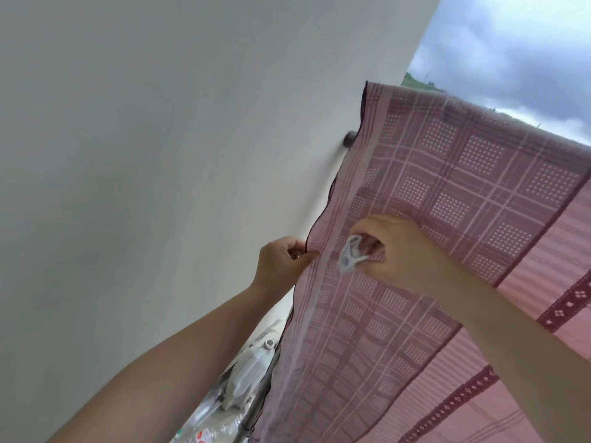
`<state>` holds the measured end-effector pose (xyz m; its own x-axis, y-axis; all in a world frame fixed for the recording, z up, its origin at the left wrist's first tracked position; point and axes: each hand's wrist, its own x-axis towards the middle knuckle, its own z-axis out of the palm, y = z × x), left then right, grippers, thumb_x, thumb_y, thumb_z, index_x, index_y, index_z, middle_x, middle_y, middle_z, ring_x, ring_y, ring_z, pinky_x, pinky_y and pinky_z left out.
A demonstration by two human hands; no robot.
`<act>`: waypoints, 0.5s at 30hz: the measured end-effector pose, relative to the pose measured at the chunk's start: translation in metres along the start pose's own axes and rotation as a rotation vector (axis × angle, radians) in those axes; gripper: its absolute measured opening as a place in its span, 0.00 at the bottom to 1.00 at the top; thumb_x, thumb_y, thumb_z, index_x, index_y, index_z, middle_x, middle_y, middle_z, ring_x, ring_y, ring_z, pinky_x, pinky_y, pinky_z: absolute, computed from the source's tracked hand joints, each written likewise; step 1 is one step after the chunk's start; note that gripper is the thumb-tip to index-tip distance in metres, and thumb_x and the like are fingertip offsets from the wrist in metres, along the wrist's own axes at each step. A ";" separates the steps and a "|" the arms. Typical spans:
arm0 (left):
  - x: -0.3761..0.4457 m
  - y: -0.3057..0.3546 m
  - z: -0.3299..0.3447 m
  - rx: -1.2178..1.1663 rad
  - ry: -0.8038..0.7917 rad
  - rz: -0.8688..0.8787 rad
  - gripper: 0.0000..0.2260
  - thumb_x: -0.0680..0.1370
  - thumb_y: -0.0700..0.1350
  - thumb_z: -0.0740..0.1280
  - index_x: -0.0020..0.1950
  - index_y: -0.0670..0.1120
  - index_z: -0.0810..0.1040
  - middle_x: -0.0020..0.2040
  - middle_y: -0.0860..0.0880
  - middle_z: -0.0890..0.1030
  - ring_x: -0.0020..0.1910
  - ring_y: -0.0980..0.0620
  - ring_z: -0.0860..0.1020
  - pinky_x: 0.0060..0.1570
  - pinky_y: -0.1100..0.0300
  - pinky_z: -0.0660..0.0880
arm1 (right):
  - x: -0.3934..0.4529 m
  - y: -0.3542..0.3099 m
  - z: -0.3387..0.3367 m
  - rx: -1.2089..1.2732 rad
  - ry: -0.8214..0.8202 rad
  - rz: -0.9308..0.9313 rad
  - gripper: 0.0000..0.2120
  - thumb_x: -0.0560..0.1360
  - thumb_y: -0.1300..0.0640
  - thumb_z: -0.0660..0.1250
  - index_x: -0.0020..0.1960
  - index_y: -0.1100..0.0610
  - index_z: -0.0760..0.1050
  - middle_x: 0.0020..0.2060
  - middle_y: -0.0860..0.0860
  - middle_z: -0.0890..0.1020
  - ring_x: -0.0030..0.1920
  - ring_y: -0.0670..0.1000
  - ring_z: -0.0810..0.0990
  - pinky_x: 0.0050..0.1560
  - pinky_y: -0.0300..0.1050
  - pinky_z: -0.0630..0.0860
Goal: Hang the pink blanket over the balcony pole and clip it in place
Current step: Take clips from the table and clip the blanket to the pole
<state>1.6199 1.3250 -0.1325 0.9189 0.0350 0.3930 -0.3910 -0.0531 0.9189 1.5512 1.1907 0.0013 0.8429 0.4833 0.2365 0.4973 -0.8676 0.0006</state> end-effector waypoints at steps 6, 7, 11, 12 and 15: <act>-0.007 -0.005 -0.010 -0.083 0.057 0.029 0.07 0.67 0.39 0.74 0.32 0.44 0.78 0.19 0.57 0.71 0.22 0.63 0.68 0.25 0.75 0.61 | 0.043 -0.026 -0.037 -0.134 0.001 -0.112 0.08 0.63 0.65 0.73 0.37 0.63 0.74 0.29 0.48 0.71 0.29 0.47 0.68 0.31 0.36 0.66; -0.008 -0.006 -0.011 -0.082 0.072 0.032 0.07 0.67 0.39 0.75 0.32 0.43 0.78 0.19 0.58 0.72 0.22 0.63 0.68 0.25 0.75 0.61 | 0.048 -0.030 -0.039 -0.146 -0.002 -0.128 0.09 0.62 0.65 0.74 0.35 0.63 0.74 0.28 0.47 0.71 0.29 0.45 0.68 0.31 0.32 0.66; -0.010 -0.005 -0.012 -0.061 0.104 0.049 0.06 0.67 0.38 0.74 0.34 0.37 0.80 0.23 0.57 0.69 0.23 0.63 0.69 0.25 0.75 0.63 | 0.067 -0.052 -0.038 -0.236 -0.099 -0.189 0.22 0.61 0.59 0.76 0.26 0.51 0.62 0.26 0.42 0.67 0.32 0.50 0.69 0.40 0.45 0.73; -0.010 -0.004 -0.012 -0.050 0.107 0.053 0.07 0.67 0.38 0.75 0.35 0.36 0.80 0.24 0.56 0.70 0.24 0.64 0.70 0.25 0.75 0.63 | 0.072 -0.059 -0.036 -0.297 -0.147 -0.202 0.23 0.62 0.58 0.75 0.26 0.49 0.60 0.26 0.42 0.66 0.33 0.50 0.69 0.44 0.48 0.73; -0.011 -0.001 -0.011 -0.016 0.120 0.057 0.08 0.67 0.40 0.75 0.36 0.36 0.80 0.25 0.56 0.71 0.26 0.66 0.72 0.26 0.76 0.65 | 0.086 -0.074 -0.028 -0.570 -0.367 -0.194 0.10 0.68 0.57 0.69 0.34 0.55 0.69 0.28 0.43 0.66 0.36 0.48 0.69 0.36 0.40 0.69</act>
<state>1.6100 1.3357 -0.1376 0.8825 0.1512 0.4453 -0.4442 -0.0428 0.8949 1.5808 1.2932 0.0491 0.8150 0.5562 -0.1627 0.5448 -0.6396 0.5423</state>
